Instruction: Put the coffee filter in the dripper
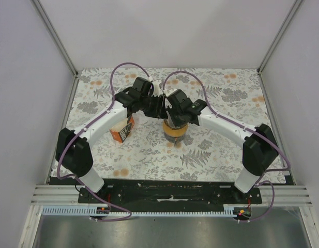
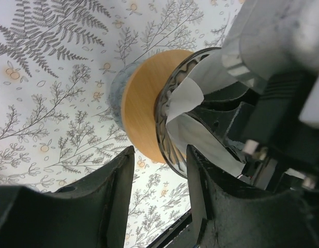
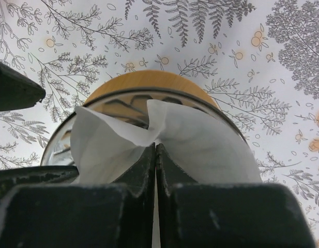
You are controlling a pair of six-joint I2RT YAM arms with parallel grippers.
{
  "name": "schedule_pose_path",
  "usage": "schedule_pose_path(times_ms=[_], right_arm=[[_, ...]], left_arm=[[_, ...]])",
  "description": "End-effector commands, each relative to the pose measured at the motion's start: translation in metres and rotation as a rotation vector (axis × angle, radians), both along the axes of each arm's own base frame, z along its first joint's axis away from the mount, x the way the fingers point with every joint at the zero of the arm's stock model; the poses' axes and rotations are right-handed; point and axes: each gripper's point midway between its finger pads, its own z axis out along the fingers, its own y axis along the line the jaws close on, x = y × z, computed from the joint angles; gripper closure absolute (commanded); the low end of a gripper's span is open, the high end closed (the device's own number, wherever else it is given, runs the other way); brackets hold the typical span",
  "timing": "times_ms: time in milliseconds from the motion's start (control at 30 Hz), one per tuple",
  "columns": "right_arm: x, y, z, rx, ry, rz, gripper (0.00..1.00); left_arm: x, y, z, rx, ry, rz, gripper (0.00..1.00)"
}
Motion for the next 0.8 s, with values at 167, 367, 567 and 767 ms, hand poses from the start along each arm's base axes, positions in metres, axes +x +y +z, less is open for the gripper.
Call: schedule_pose_path(times_ms=[167, 367, 567, 767], right_arm=[[0.004, 0.01, 0.074, 0.114, -0.146, 0.036, 0.91], [0.004, 0.007, 0.074, 0.101, -0.146, 0.037, 0.88], [0.003, 0.011, 0.075, 0.117, -0.139, 0.049, 0.88], [0.002, 0.009, 0.096, 0.143, -0.181, 0.049, 0.87]], left_arm=[[0.005, -0.004, 0.027, -0.034, -0.087, -0.019, 0.49], [0.008, 0.003, 0.035, -0.023, -0.102, -0.004, 0.45], [0.007, 0.003, 0.046, -0.05, -0.113, -0.009, 0.4], [0.012, 0.006, 0.05, -0.053, -0.121, 0.004, 0.38]])
